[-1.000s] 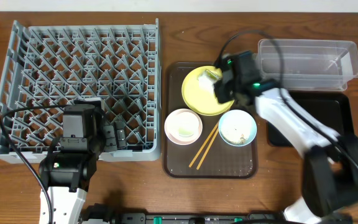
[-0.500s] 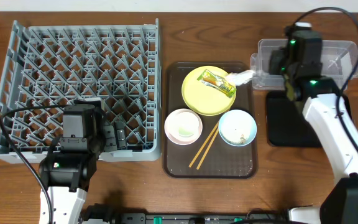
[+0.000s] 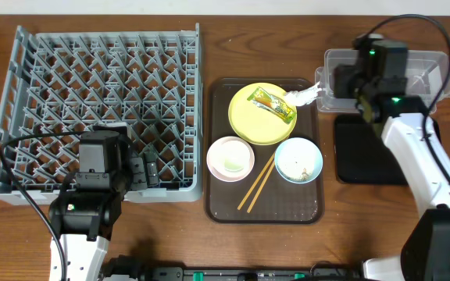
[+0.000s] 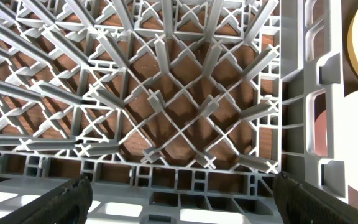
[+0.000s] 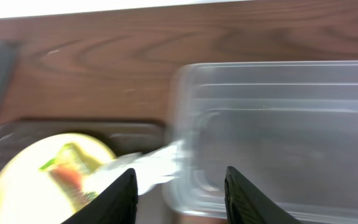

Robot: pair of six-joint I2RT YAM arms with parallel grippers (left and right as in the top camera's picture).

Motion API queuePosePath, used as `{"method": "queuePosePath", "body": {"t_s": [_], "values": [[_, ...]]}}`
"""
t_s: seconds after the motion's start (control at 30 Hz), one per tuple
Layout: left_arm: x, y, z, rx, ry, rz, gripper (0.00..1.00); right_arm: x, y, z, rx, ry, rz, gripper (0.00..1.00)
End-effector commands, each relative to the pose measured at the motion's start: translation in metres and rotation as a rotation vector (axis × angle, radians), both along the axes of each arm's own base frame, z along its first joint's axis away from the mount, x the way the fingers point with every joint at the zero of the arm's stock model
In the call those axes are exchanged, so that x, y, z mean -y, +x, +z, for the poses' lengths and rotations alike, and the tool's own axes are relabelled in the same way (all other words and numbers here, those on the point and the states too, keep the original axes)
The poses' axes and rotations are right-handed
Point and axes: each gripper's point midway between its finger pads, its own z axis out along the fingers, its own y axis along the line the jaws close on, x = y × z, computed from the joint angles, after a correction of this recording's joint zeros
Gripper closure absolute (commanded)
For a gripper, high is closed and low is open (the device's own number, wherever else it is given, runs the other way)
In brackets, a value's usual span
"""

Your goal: Sort waste into correct bins and load items into the dishwasher rack

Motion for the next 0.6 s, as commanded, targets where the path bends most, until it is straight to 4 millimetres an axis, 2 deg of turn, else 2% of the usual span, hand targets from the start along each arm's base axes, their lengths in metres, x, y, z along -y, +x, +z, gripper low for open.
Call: {"method": "queuePosePath", "body": {"t_s": [0.0,0.17,0.33,0.57], "values": [[-0.002,0.003,0.01,0.026,-0.003,0.014,0.06,-0.033,-0.005,-0.004,-0.013,-0.003,0.092,0.5],[-0.002,0.003,0.01,0.026,-0.003,0.014,0.05,-0.053,-0.004,-0.035,-0.062,-0.091,0.091,0.43],[-0.002,0.003,0.01,0.026,-0.003,0.014,0.06,-0.064,0.001,-0.072,-0.105,-0.165,0.084,0.37],[-0.002,0.003,0.01,0.025,-0.003,0.014,0.06,-0.074,0.007,-0.108,-0.141,-0.166,0.096,0.36]]}}
